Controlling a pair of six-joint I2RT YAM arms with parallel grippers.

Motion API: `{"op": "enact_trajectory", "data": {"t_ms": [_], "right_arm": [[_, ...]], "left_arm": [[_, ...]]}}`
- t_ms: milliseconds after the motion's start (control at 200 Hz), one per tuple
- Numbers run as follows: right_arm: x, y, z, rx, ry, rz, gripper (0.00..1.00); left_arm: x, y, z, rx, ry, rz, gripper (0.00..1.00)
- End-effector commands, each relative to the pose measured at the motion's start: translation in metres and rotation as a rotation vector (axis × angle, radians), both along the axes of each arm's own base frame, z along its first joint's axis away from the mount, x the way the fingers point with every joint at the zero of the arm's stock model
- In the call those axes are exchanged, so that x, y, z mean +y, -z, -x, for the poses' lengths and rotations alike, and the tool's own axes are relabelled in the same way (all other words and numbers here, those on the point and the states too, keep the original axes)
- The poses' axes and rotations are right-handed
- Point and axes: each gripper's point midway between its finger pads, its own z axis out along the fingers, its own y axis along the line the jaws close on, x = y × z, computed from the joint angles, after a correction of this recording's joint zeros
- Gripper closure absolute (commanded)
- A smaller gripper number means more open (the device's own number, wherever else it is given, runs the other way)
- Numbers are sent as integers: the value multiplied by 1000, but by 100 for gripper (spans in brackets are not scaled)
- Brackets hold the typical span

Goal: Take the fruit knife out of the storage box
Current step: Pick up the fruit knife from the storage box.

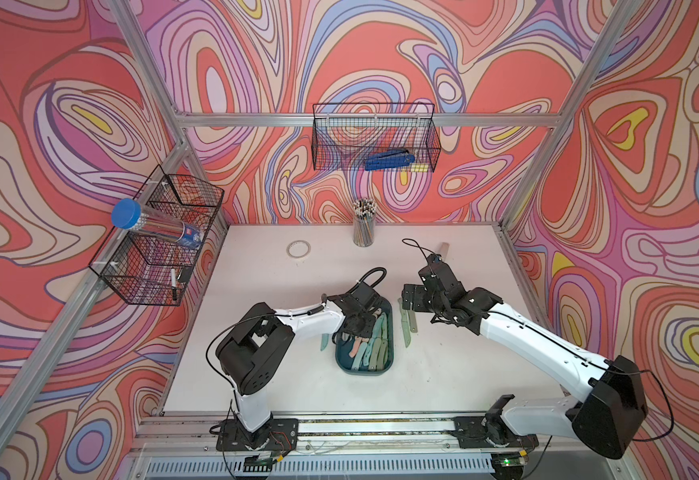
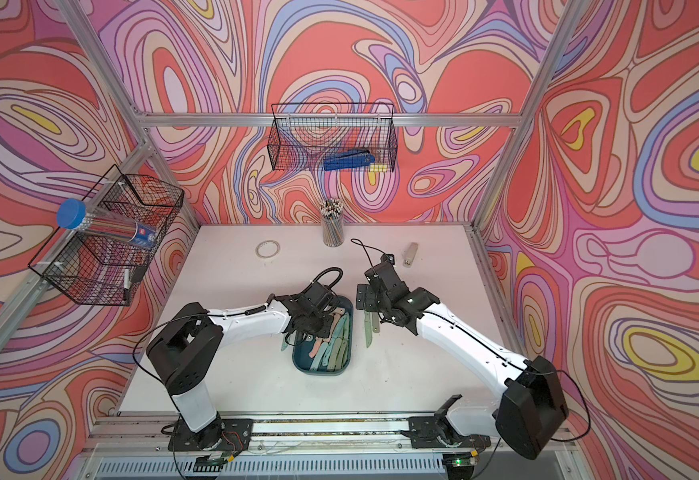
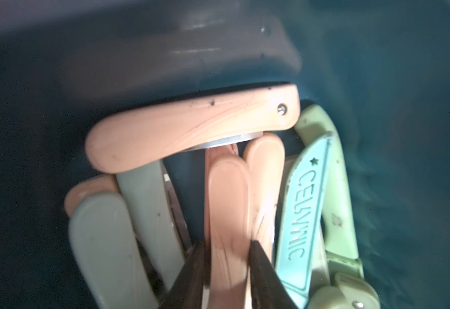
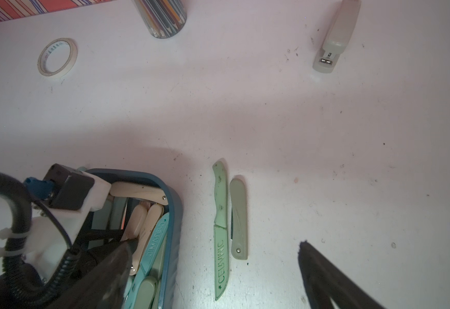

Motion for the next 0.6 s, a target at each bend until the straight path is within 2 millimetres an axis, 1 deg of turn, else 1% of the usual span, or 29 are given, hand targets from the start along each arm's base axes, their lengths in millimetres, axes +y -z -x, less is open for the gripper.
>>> {"op": "enact_trajectory", "data": {"t_ms": [0, 135, 245, 441, 596], "right_arm": [[-5, 0, 1, -3, 18, -2, 2], [-5, 0, 1, -5, 19, 0, 2], [-5, 1, 2, -2, 18, 0, 2], [-4, 2, 1, 0, 16, -3, 2], [-5, 2, 2, 0, 16, -3, 2]], "left_arm": [[0, 0, 0, 11, 4, -13, 74], [0, 0, -1, 13, 2, -10, 76], [1, -4, -2, 3, -2, -9, 78], [2, -21, -5, -27, -4, 2, 81], [7, -37, -8, -54, -8, 4, 81]]}}
